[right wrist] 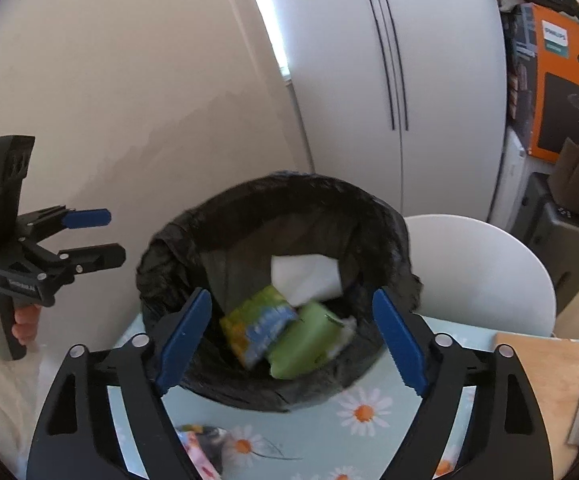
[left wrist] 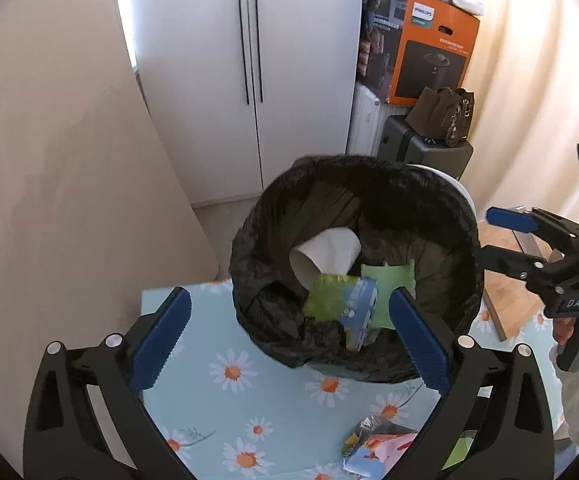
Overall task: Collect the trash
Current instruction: 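Open both tools to drop the wrapper and green tray into the bin, then grasp the clear plastic bag with the left tool while the right tool grasps the black sponge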
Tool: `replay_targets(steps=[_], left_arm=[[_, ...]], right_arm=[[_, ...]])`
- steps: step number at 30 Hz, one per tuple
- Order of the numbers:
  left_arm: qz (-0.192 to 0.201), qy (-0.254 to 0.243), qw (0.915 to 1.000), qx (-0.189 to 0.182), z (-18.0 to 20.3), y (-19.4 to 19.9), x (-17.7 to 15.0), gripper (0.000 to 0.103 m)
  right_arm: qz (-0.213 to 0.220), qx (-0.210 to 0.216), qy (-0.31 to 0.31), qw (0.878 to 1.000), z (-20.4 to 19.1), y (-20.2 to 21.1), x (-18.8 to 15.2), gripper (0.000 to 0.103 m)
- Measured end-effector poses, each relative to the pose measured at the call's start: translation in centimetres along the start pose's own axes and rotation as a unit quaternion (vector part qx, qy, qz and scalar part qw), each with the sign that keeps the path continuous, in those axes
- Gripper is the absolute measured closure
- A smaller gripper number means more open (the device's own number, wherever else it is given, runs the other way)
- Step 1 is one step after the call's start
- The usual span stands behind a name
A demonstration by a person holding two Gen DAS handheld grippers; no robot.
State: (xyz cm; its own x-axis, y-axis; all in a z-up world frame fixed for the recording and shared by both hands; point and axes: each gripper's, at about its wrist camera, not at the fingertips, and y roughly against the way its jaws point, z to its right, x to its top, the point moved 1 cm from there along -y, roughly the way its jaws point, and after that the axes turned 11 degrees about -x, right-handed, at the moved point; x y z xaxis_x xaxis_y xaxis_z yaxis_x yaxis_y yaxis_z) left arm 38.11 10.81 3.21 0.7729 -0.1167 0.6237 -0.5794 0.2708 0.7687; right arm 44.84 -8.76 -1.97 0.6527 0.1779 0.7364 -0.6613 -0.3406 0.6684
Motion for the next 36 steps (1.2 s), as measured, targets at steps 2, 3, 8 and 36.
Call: replay_targets(steps=[2, 3, 8, 36], left_arm=[[-0.007, 0.007, 1.0000, 0.002, 0.0, -0.2, -0.6, 0.006], [-0.010, 0.009, 0.9999, 0.002, 0.1, -0.1, -0.9, 0.006], [-0.018, 0.014, 0.9997, 0.005, 0.7, 0.8, -2.5, 0.006], [-0.065, 0.038, 0.9970, -0.012, 5.5, 3.3, -14.9, 0.006]], right_arm=[[-0.001, -0.008, 0.002, 1.000, 0.1, 0.6, -0.3, 0.018], [-0.003, -0.011, 0.003, 1.000, 0.1, 0.6, -0.3, 0.018], [0.000, -0.037, 0.009, 0.999, 0.5, 2.0, -0.9, 0.017], [-0.080, -0.054, 0.052, 0.994, -2.5, 5.5, -9.8, 0.015]])
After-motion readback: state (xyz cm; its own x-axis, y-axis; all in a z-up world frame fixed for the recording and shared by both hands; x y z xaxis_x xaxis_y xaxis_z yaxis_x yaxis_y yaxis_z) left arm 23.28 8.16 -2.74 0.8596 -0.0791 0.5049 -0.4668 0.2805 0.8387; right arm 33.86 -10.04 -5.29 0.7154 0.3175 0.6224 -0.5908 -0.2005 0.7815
